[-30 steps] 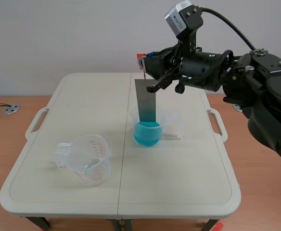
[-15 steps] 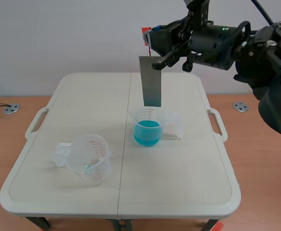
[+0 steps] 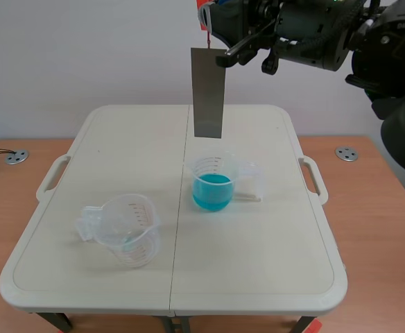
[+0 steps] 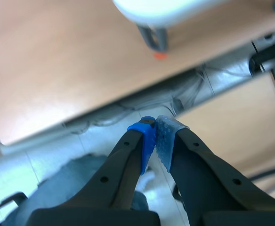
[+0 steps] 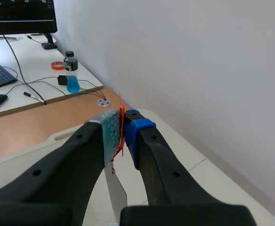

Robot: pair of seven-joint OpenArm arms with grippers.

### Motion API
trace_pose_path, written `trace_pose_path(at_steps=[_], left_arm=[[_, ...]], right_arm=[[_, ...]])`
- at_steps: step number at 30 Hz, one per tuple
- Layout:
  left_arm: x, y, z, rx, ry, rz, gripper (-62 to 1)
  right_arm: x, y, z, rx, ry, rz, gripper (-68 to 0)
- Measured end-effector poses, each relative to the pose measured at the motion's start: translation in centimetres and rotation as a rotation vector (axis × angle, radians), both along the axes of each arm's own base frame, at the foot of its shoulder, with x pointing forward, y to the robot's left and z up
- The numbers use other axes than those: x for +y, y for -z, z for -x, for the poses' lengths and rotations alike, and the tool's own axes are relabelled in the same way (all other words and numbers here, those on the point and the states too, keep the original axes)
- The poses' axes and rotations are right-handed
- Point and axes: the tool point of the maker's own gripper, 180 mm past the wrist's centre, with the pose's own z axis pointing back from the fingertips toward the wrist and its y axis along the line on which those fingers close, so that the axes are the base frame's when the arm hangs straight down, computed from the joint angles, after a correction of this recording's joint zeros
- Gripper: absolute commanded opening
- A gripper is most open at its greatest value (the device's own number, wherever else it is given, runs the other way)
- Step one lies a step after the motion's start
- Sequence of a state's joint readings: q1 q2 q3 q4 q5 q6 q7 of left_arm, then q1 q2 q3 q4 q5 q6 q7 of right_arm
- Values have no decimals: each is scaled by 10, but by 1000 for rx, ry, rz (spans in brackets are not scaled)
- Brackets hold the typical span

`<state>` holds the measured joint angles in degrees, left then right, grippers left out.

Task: Hold the metal plate by the orange handle, dip it into the blue solution, take it out and point at it, then put the plate back in the beaker on the left.
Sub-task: 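Raise the plate and point at it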

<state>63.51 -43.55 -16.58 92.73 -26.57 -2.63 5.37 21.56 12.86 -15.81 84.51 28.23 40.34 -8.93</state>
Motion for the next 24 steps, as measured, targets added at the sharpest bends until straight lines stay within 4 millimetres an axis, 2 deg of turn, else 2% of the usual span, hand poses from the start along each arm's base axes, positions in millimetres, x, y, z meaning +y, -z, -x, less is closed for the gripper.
trace_pose_path(at_steps=[4,8,14,18,21,24], left_arm=[[3,-21,-28,-67,10,10,-579],[3,-35,-53,-113,42,8,-579],[-1,-66,-107,-224,96,3,-579],[-20,-91,-137,-290,195,50,-580],[-34,-107,-153,-340,254,80,-579],[-51,-115,-164,-366,306,114,-579]], right_arm=[[-2,-6,1,2,0,-17,-662],[-3,-7,1,21,-2,-34,-662],[-2,-7,2,50,-14,-55,-662],[-2,-6,2,54,-14,-53,-662],[-2,-7,2,55,-15,-54,-662],[-2,-7,2,55,-15,-54,-662]])
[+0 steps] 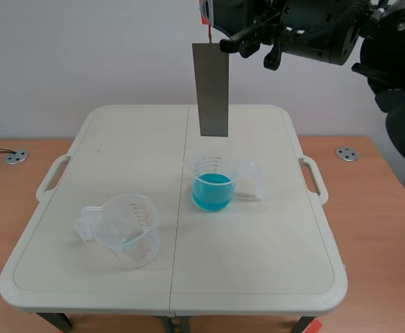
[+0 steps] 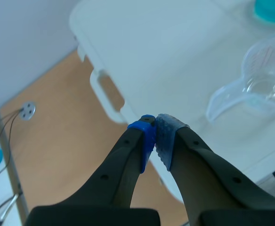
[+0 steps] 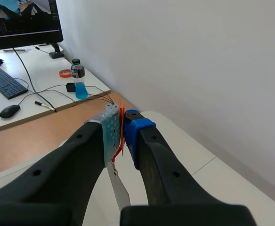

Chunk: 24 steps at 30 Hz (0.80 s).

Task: Hold the metal plate by the orange handle, dip it into the blue solution, take it out and point at it, then put the plate back in the beaker on the left.
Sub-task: 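Raise the plate and point at it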

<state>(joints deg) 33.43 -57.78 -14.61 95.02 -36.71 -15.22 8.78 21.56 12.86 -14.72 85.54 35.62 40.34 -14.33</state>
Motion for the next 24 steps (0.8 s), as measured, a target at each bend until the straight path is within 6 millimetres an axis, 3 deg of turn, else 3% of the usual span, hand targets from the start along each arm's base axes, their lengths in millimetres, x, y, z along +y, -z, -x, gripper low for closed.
trace_pose_path(at_steps=[13,24], left_arm=[[-96,-1,-38,-41,173,116,-579],[-156,38,-73,-8,208,165,-580]], right_arm=[[0,0,0,0,0,0,-662],[0,0,0,0,0,0,-662]])
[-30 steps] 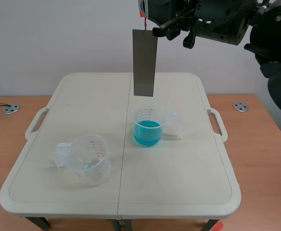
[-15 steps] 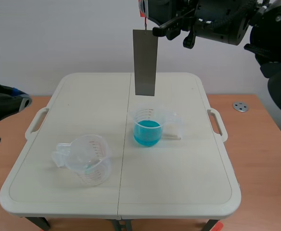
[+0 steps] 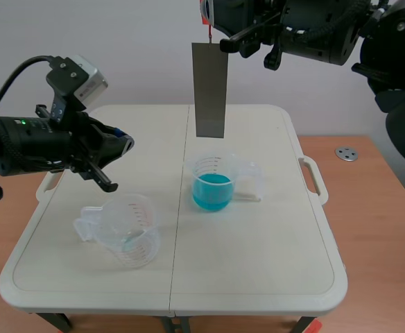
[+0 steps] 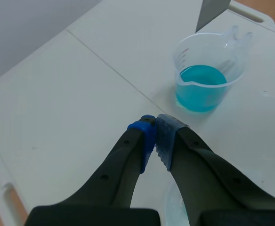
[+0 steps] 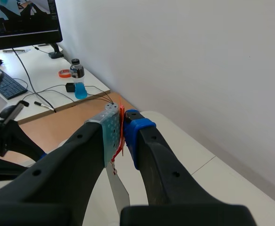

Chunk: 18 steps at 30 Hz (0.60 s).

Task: Hold the metal plate by the orange handle, dip it into the blue solution, take it out and point at it, then put the plate back in the beaker on the left.
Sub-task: 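Raise the plate and point at it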

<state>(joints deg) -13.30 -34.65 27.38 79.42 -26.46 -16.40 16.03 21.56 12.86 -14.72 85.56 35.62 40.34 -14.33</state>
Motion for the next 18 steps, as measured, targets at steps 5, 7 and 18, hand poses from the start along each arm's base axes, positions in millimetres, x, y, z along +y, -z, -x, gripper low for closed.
trace_pose_path(at_steps=[5,7,18], left_arm=[[-23,9,-11,18,25,21,-579],[-34,11,-12,28,55,26,-579],[-52,14,-31,26,60,27,-579]], right_arm=[[0,0,0,0,0,0,-662],[0,0,0,0,0,0,-662],[0,0,0,0,0,0,-662]])
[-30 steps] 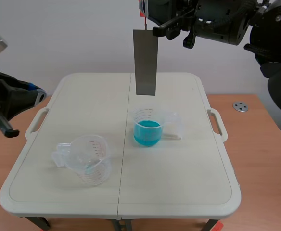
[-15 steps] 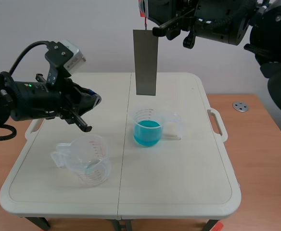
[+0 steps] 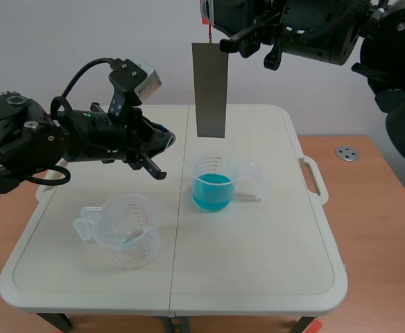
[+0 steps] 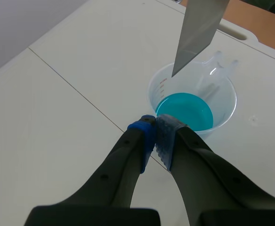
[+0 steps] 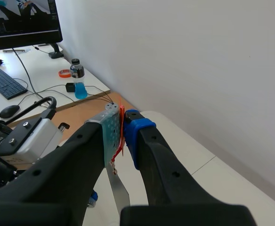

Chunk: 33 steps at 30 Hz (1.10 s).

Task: Hold the metal plate by the orange handle, dip it into the blue solution, take it out and point at it, then put the plate back in the beaker on the left.
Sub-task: 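Raise the plate and point at it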

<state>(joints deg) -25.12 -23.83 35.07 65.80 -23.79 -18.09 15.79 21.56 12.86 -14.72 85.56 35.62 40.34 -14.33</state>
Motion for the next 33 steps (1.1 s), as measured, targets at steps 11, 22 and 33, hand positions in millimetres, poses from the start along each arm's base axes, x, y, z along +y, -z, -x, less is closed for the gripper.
trace_pose_path(at_steps=[11,22,33], left_arm=[[-3,-1,-4,-5,-4,20,-579],[-2,-1,-4,-5,-7,17,-579],[104,-12,12,-79,-196,-67,-579]], right_arm=[[0,0,0,0,0,0,-662],[0,0,0,0,0,0,-662],[0,0,0,0,0,0,-662]])
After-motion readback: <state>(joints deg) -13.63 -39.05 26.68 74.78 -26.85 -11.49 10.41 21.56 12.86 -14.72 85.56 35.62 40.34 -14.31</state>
